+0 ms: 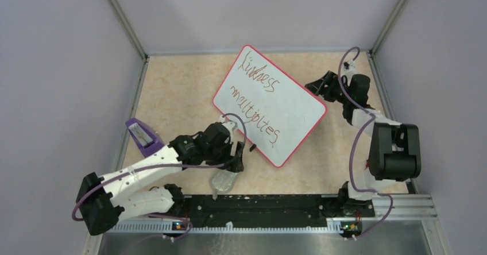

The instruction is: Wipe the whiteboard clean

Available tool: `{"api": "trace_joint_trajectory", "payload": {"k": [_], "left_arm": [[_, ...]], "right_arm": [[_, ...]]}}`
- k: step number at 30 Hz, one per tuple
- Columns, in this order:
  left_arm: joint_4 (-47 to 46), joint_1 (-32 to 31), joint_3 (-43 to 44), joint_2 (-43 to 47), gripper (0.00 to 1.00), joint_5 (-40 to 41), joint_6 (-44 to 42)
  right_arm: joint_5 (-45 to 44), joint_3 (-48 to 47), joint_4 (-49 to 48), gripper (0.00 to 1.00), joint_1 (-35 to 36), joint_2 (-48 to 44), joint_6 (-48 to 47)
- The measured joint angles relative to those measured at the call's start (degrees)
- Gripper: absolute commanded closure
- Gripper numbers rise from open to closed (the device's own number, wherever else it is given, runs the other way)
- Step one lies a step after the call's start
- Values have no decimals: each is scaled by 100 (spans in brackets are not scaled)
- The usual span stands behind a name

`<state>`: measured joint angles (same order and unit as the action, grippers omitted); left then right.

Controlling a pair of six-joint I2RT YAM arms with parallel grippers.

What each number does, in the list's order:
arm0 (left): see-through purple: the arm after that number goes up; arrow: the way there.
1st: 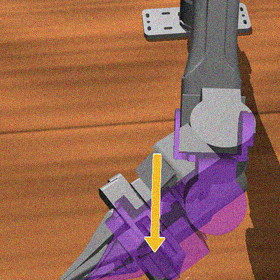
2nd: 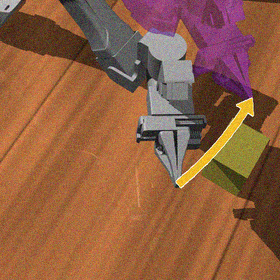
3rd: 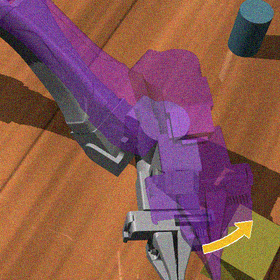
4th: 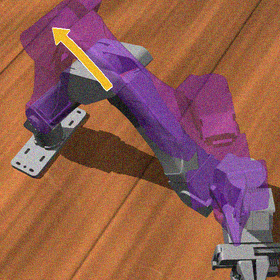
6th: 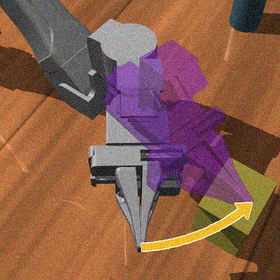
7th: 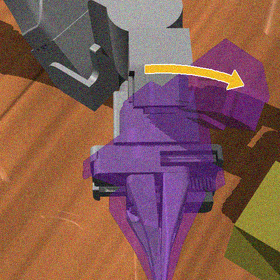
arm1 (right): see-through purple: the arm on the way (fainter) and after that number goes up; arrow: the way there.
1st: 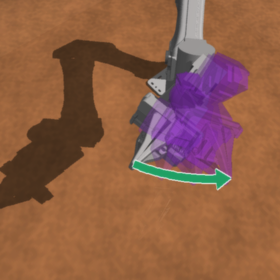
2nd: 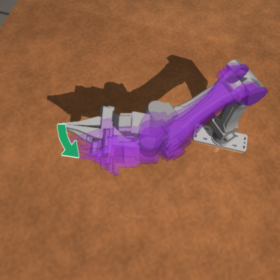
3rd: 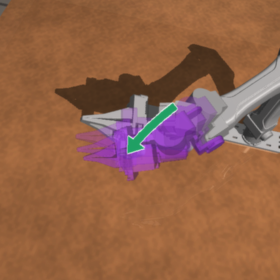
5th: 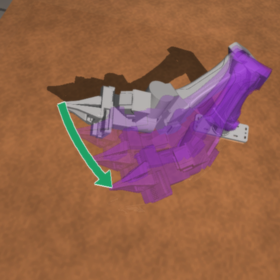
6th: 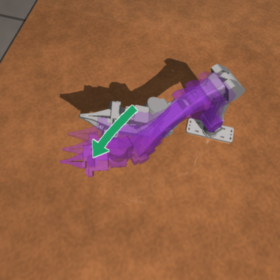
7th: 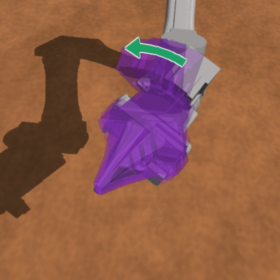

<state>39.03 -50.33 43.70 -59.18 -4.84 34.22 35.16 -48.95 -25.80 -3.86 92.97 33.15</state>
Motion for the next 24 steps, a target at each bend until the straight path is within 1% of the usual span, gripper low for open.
{"api": "trace_joint_trajectory", "payload": {"k": [5,10,12,15,18,23,24], "left_arm": [[271,-205,-33,-374,13,140,129],[514,-518,-20,-1012,18,579,168],[568,-603,26,-1228,20,704,173],[568,-732,149,-1532,16,846,170],[507,-857,304,-1875,15,927,160],[400,-898,431,-2420,19,1067,138],[398,-898,433,-2516,24,1110,136]], "right_arm": [[-192,597,321,22,0,-702,-214],[-391,1246,608,21,0,-1510,-389],[-452,1320,719,21,0,-1705,-448],[-514,1329,748,21,0,-1875,-498],[-531,1329,743,21,0,-1945,-511],[-544,1331,752,21,0,-1945,-514],[-544,1331,752,21,0,-1941,-516]]}}
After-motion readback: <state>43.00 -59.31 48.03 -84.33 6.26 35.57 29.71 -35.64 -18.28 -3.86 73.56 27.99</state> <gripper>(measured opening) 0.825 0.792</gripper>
